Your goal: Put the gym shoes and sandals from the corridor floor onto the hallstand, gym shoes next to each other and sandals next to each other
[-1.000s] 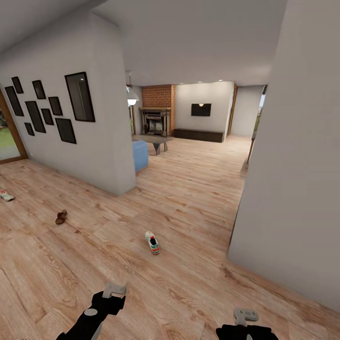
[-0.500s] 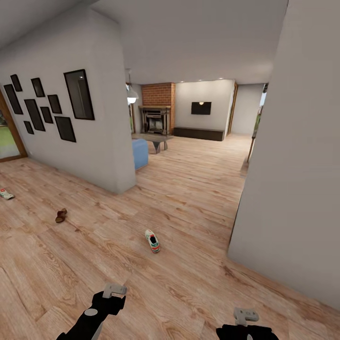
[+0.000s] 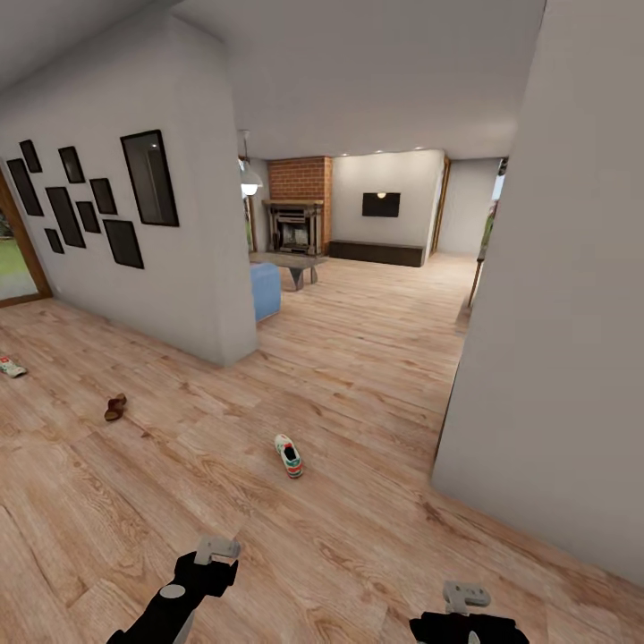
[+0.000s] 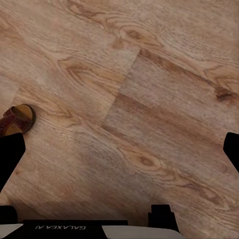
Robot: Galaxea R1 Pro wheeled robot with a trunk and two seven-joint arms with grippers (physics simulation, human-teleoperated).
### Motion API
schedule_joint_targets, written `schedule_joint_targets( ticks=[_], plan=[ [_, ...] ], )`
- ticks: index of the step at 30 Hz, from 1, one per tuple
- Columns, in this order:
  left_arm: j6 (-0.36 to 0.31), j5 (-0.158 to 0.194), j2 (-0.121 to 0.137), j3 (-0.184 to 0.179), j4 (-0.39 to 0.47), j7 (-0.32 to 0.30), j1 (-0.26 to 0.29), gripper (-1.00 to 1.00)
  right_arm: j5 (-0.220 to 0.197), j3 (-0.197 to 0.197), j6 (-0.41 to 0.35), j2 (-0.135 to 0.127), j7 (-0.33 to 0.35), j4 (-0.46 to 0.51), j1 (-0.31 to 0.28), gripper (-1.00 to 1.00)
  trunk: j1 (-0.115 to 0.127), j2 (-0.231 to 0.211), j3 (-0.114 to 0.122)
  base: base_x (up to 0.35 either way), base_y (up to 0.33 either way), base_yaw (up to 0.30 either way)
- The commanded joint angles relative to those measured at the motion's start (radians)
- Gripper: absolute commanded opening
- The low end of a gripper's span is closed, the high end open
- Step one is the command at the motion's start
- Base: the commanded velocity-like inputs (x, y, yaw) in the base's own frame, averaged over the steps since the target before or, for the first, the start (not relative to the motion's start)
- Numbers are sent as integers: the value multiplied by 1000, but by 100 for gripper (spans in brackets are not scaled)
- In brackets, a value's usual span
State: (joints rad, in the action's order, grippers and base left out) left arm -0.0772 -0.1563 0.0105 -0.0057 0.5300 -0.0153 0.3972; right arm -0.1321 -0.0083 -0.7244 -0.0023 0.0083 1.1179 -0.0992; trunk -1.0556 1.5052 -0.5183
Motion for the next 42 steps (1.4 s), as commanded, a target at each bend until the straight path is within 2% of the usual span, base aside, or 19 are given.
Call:
schedule_joint_targets(
  ticks=[1,18,23,26,29,34,40,42],
  plan=[
    [-6,-9,0,0,2,-2,0,100,-4,-1,-6,0,1,5,0,100,-4,8,-5,0,0,0],
    [-5,-14,4,-2,1,-9,-5,100,-4,-2,-38,2,1,11,0,100,-69,127,-83,0,0,0],
    [-4,-50,24,-21,1,-30,-9,100,-5,-1,-38,2,1,11,0,100,-88,162,-107,0,0,0],
    [-2,-93,43,-36,-5,-63,-10,100,-5,-1,-38,2,1,11,0,100,-100,183,-121,0,0,0],
    [0,-116,60,-41,-27,-99,-10,100,-5,-1,-38,2,1,11,0,100,-111,204,-136,0,0,0],
    [41,-128,79,-44,-59,-141,-11,100,-5,-1,-38,2,1,11,0,100,-130,239,-160,0,0,0],
    [58,-132,81,-50,-84,-151,-11,100,-4,-1,-38,2,1,11,0,100,-153,281,-188,0,0,0],
    [60,-133,81,-67,-88,-152,-11,100,-4,-1,-38,2,1,11,0,100,-161,295,-198,0,0,0]
  ],
)
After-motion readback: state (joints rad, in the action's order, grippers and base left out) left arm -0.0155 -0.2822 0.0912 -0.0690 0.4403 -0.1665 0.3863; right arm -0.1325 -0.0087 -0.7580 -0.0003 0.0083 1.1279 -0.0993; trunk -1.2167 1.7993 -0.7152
